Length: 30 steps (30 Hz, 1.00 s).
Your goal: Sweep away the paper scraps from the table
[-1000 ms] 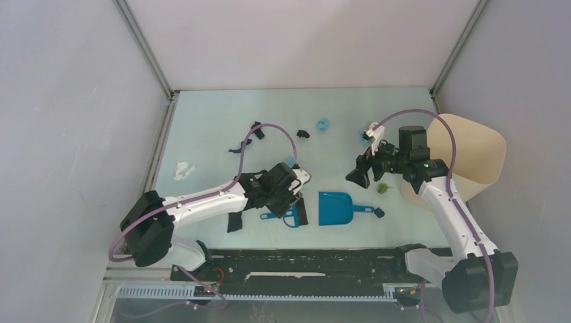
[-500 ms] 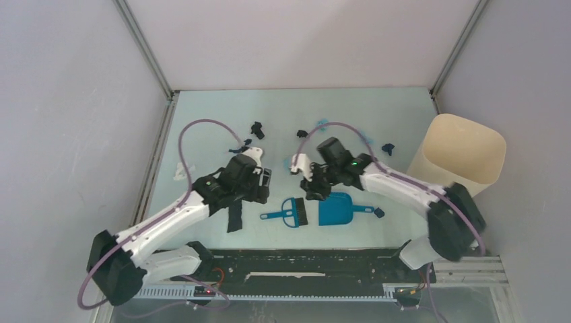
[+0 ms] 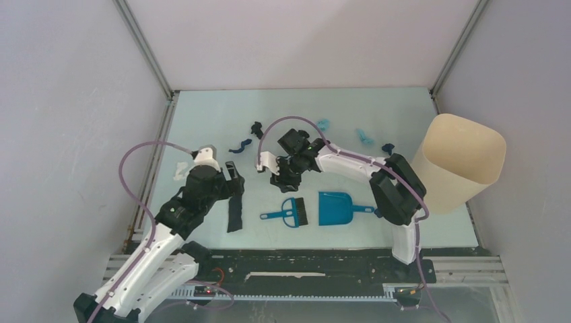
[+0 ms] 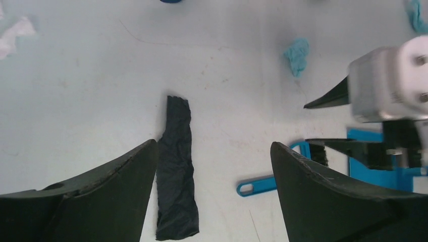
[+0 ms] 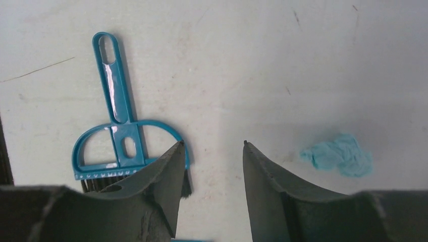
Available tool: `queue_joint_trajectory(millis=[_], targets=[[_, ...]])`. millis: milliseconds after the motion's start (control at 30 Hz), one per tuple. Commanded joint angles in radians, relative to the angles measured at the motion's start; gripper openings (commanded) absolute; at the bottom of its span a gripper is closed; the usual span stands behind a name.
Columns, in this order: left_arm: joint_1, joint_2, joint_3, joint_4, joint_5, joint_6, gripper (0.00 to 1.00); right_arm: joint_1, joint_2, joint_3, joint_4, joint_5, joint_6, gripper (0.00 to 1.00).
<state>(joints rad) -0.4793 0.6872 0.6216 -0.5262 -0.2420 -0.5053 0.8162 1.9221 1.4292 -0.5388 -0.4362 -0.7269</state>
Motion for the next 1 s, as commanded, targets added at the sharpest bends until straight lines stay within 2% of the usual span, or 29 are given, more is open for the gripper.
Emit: queue_joint_trajectory(millis=[0,333,633,733,867,967], targets=[[0.014,-0.035,0.009,-0.003,-0.127,-0.036,0.89,0.025,0.091,0.088,-0.117,-0.002,-0.083,0.53],[0.032,-0.032,0.013,-0.014,-0.13,-0.03,0.91,0.051,0.129,0.111,-0.222,0.022,-0.173,0.52],[0.044,-0.044,0.012,-0.011,-0.137,-0.03,0.91,0.068,0.133,0.046,-0.088,0.134,-0.11,0.43],[0.046,-0.043,0.009,-0.009,-0.142,-0.031,0.91,0.081,0.114,0.0,-0.029,0.175,-0.101,0.32],[0.058,-0.02,0.015,-0.022,-0.145,-0.036,0.91,0.102,0.076,-0.028,-0.037,0.233,-0.085,0.22],[0.077,-0.005,0.012,0.009,-0.087,-0.041,0.92,0.107,0.009,-0.082,-0.027,0.241,-0.074,0.05]])
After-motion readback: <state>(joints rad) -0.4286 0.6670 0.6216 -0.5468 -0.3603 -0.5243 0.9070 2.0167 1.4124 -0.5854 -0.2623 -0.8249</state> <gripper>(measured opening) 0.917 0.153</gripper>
